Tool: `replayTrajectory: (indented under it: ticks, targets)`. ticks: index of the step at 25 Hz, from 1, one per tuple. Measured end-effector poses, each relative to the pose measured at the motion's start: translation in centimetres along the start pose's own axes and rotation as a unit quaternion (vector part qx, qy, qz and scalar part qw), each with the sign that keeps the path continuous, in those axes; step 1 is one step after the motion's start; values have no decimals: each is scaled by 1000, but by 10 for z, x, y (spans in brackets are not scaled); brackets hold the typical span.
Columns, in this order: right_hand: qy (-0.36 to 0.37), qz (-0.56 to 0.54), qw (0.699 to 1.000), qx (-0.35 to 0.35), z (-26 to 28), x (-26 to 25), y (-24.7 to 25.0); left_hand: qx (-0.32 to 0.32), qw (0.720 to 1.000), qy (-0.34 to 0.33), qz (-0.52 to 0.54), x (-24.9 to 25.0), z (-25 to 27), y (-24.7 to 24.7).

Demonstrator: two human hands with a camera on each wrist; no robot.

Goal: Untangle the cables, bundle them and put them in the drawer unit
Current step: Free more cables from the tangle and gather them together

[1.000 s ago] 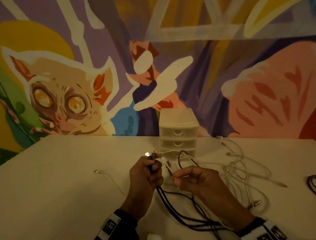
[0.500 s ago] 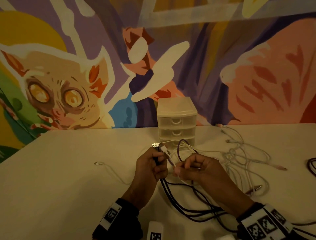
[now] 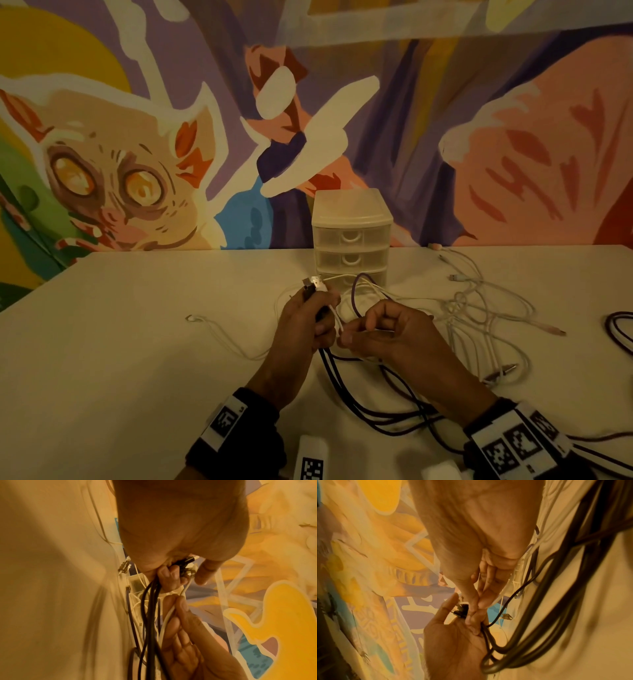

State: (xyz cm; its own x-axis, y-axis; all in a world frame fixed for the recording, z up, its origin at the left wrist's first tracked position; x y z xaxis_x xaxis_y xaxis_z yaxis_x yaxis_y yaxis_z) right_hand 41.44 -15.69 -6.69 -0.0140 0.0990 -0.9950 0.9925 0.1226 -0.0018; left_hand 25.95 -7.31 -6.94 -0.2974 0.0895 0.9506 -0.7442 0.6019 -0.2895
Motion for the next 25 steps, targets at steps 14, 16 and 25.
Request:
replayTrajectory:
  ticks: [14,16,25]
  targets:
    - [38,408,912,0,13,-38,44,77,990,-67,98,6,-1,8]
    - [95,365,926,19,14,-50,42,89,984,-79,133,7,-2,9]
    - [4,556,831,-9,-27,-53,112,85,952,-168,242,50,-3,37]
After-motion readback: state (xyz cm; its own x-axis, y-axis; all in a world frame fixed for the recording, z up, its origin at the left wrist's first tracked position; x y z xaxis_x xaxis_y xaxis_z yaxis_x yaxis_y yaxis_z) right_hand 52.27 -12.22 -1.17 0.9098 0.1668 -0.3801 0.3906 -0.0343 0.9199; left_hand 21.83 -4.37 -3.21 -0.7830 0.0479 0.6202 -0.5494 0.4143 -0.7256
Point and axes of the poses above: each hand's wrist, its own z-axis away from the middle knuckle, its own y-axis out of the back of the hand, x = y × z, the point moved 1 cm from there along -z, towards the middle knuckle, and after that the axes turned 15 degrees about -x, right-handed, at the moved point
